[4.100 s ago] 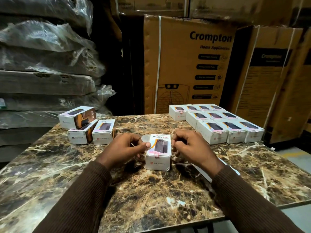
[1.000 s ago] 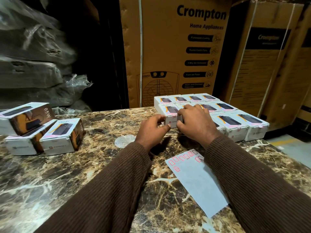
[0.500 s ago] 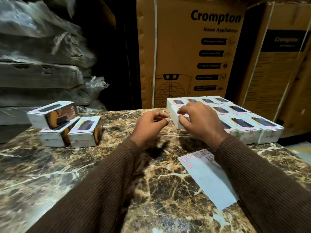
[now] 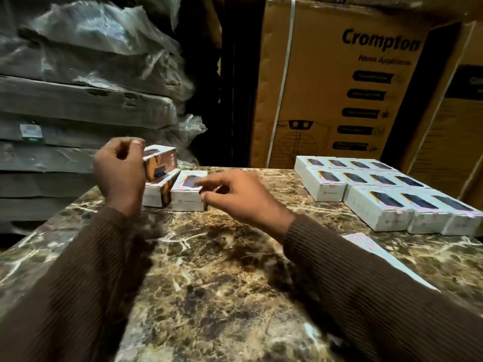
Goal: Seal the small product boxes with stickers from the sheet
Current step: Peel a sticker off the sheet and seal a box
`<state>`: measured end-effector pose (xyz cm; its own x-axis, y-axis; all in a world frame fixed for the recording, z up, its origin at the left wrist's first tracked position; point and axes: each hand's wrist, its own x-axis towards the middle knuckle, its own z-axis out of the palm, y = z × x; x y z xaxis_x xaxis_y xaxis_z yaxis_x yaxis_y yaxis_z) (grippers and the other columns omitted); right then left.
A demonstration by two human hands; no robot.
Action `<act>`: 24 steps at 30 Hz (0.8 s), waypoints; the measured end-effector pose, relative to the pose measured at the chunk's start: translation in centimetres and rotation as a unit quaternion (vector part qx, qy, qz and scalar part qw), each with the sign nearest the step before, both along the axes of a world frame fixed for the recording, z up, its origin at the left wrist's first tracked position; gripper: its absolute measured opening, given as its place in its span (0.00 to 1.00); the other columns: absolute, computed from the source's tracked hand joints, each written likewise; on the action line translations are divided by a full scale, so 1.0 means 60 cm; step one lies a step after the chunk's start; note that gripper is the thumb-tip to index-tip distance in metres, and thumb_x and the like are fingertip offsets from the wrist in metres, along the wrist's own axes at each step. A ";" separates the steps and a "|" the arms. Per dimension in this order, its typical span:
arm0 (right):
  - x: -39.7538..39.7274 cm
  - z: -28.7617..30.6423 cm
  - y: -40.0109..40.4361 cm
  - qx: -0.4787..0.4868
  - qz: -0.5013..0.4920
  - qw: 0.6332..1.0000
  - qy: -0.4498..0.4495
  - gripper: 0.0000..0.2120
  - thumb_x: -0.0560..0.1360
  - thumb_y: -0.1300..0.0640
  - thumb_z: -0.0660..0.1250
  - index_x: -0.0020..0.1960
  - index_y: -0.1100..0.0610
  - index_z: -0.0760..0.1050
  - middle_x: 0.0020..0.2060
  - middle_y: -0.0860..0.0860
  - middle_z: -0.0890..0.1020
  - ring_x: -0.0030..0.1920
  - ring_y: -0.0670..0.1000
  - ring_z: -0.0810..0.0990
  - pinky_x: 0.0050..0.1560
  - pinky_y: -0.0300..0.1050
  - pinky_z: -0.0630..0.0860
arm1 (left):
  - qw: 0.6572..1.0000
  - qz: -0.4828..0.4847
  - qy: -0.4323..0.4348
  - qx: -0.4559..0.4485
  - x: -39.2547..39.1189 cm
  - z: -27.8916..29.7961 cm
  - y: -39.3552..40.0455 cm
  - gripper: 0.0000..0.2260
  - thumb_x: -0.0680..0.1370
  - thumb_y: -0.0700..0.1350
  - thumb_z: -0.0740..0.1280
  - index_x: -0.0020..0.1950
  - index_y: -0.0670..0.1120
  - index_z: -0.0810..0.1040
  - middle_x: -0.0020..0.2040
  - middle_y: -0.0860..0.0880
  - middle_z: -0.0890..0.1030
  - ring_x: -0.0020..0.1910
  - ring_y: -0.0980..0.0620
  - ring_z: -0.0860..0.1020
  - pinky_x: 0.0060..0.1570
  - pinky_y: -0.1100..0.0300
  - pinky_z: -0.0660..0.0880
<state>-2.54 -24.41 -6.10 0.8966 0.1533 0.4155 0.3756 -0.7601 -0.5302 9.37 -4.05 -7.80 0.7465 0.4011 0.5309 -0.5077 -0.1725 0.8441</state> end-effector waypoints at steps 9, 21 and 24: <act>0.144 0.000 0.139 0.114 -0.035 0.993 -0.020 0.21 0.76 0.57 0.72 0.69 0.51 0.82 0.55 0.51 0.88 0.58 0.51 0.84 0.63 0.48 0.79 | 0.995 -0.010 0.074 0.070 0.093 -0.014 0.061 0.15 0.81 0.51 0.68 0.66 0.51 0.83 0.62 0.50 0.85 0.62 0.51 0.81 0.66 0.53 0.77; 0.185 -0.018 0.166 0.169 -0.058 0.984 -0.004 0.17 0.77 0.59 0.70 0.64 0.50 0.84 0.56 0.53 0.87 0.58 0.55 0.83 0.62 0.51 0.80 | 0.991 -0.057 0.101 0.064 0.084 -0.016 0.062 0.05 0.77 0.49 0.70 0.49 0.54 0.86 0.48 0.51 0.87 0.52 0.48 0.84 0.59 0.45 0.82; 0.170 -0.012 0.145 0.175 -0.065 0.982 -0.029 0.17 0.76 0.58 0.71 0.65 0.51 0.84 0.56 0.52 0.87 0.58 0.53 0.84 0.63 0.52 0.80 | 0.993 -0.061 0.085 0.063 0.062 -0.007 0.046 0.06 0.79 0.47 0.70 0.52 0.52 0.87 0.49 0.52 0.86 0.53 0.51 0.83 0.58 0.46 0.83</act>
